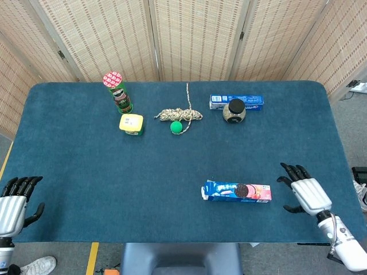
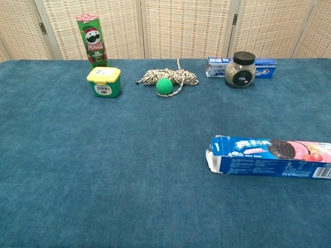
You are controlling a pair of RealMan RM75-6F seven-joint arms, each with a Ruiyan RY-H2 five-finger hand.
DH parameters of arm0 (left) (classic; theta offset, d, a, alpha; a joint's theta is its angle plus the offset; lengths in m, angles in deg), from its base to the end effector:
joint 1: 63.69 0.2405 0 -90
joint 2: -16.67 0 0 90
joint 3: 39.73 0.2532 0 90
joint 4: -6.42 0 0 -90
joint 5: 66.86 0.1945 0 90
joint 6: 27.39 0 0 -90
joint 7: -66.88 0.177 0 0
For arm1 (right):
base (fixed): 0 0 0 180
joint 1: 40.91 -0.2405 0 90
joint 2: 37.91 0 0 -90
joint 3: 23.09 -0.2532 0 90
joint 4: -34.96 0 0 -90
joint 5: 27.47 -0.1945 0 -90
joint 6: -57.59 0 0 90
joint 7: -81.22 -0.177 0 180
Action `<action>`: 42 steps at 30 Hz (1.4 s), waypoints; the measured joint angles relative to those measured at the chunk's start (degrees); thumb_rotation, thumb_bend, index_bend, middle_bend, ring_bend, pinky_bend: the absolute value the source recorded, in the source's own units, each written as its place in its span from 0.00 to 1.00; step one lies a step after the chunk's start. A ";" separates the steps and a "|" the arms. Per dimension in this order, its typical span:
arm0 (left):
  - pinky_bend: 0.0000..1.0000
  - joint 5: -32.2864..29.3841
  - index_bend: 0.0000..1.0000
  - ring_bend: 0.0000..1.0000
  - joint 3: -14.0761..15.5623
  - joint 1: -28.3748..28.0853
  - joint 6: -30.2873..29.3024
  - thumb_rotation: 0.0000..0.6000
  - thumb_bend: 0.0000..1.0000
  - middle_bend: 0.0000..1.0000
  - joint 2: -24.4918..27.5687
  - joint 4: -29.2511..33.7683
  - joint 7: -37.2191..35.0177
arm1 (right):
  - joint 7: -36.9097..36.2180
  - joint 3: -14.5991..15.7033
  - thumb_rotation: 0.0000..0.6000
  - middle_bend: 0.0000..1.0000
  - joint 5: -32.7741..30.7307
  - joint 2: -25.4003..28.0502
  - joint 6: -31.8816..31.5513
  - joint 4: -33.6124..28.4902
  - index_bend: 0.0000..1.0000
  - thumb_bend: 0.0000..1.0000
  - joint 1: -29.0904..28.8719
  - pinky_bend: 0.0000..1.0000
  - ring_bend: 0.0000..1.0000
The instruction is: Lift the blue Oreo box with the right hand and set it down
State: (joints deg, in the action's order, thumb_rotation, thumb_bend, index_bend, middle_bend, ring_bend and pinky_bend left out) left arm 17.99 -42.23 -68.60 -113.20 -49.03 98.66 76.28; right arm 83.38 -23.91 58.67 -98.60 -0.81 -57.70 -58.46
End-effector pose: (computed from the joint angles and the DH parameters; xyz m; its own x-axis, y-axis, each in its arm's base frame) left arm -0.3031 0.2114 0.1656 0.5173 -0.0011 0.8558 0.8558 0.0088 -0.5172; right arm -0.2944 -0.2552 0.1142 0.5241 -0.3720 0.7661 -0.8516 -0.2197 0.4759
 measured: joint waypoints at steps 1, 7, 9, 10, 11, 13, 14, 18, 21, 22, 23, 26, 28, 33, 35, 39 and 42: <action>0.15 -0.19 0.20 0.18 -0.04 -0.02 0.12 1.00 0.40 0.22 -0.03 0.01 0.03 | 0.44 0.02 1.00 0.03 -0.36 -0.19 1.33 0.14 0.32 0.21 -1.00 0.00 0.04; 0.15 0.08 0.20 0.18 0.01 0.07 -0.06 1.00 0.40 0.22 -0.03 0.10 0.01 | 2.60 -0.03 1.00 0.03 -2.00 -3.68 3.12 2.34 0.32 0.21 -3.22 0.00 0.05; 0.15 0.35 0.20 0.18 0.15 0.13 -0.19 1.00 0.40 0.22 -0.03 0.08 -0.04 | 2.73 -0.10 1.00 0.03 -2.42 -4.79 3.20 3.33 0.32 0.21 -3.59 0.00 0.05; 0.15 0.38 0.20 0.18 0.17 0.12 -0.15 1.00 0.40 0.22 -0.01 0.07 -0.09 | 2.72 -0.13 1.00 0.03 -2.66 -5.16 3.34 3.61 0.32 0.21 -3.78 0.00 0.05; 0.15 0.38 0.20 0.18 0.18 0.10 -0.08 1.00 0.40 0.22 0.01 0.05 -0.13 | 2.72 -0.16 1.00 0.03 -2.94 -5.58 3.61 3.93 0.32 0.21 -4.02 0.00 0.05; 0.15 0.31 0.20 0.18 0.18 0.05 0.09 1.00 0.40 0.22 0.07 0.00 -0.28 | 2.84 -0.17 1.00 0.03 -3.31 -6.23 3.99 4.42 0.32 0.21 -4.33 0.00 0.05; 0.15 0.30 0.20 0.18 0.18 0.04 0.11 1.00 0.40 0.22 0.09 -0.01 -0.35 | 2.94 -0.19 1.00 0.03 -3.55 -6.73 4.25 4.80 0.32 0.21 -4.54 0.00 0.05; 0.15 0.71 0.20 0.18 0.30 0.17 -0.22 1.00 0.40 0.22 0.25 0.01 -0.74 | 3.04 -0.21 1.00 0.03 -4.34 -8.57 5.31 6.25 0.32 0.21 -5.36 0.00 0.06; 0.15 1.24 0.20 0.18 0.52 0.27 -0.45 1.00 0.40 0.22 0.34 -0.10 -1.02 | 3.05 -0.33 1.00 0.05 -4.65 -9.88 5.45 7.30 0.36 0.21 -5.84 0.00 0.08; 0.15 1.37 0.20 0.18 0.61 0.27 -0.41 1.00 0.40 0.22 0.38 -0.14 -1.13 | 3.07 -0.40 1.00 0.06 -4.70 -10.25 5.31 7.59 0.39 0.21 -5.91 0.00 0.09; 0.15 1.46 0.20 0.18 0.69 0.25 -0.32 1.00 0.40 0.22 0.45 -0.17 -1.25 | 3.10 -0.51 1.00 0.07 -4.76 -10.80 4.96 8.04 0.40 0.21 -5.97 0.00 0.10; 0.15 1.58 0.20 0.19 0.75 0.23 -0.25 1.00 0.40 0.22 0.59 -0.25 -1.60 | 3.12 -0.77 1.00 0.10 -4.90 -11.99 4.01 9.16 0.46 0.21 -6.06 0.00 0.13; 0.15 1.62 0.20 0.19 0.75 0.29 -0.39 1.00 0.40 0.22 0.54 -0.27 -1.60 | 3.10 -0.86 1.00 0.12 -4.94 -12.43 3.62 9.67 0.49 0.21 -6.10 0.02 0.15; 0.15 1.70 0.20 0.19 0.88 0.21 -0.09 1.00 0.40 0.22 0.45 -0.24 -1.07 | 3.24 -0.94 1.00 0.15 -4.93 -12.90 2.52 10.42 0.52 0.21 -6.16 0.04 0.17; 0.15 1.58 0.20 0.19 0.89 0.15 0.12 1.00 0.40 0.22 0.42 -0.21 -0.85 | 3.12 -0.97 1.00 0.16 -4.62 -12.63 2.40 10.46 0.53 0.21 -6.37 0.04 0.18; 0.15 1.20 0.19 0.19 0.84 0.01 0.57 1.00 0.40 0.22 0.32 -0.22 -0.41 | 2.12 -0.96 1.00 0.17 -2.53 -12.19 1.95 11.23 0.54 0.21 -7.19 0.06 0.19; 0.15 0.79 0.19 0.19 0.73 -0.26 1.20 1.00 0.40 0.22 0.29 -0.29 -0.33 | 1.43 -0.50 1.00 0.17 0.50 -11.38 1.89 12.70 0.55 0.21 -8.37 0.06 0.19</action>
State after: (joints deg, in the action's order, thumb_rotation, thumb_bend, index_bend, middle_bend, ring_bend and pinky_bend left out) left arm 18.79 -41.50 -68.85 -112.00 -48.74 98.37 75.96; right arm 84.81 -24.41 59.17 -109.99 1.09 -45.00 -66.83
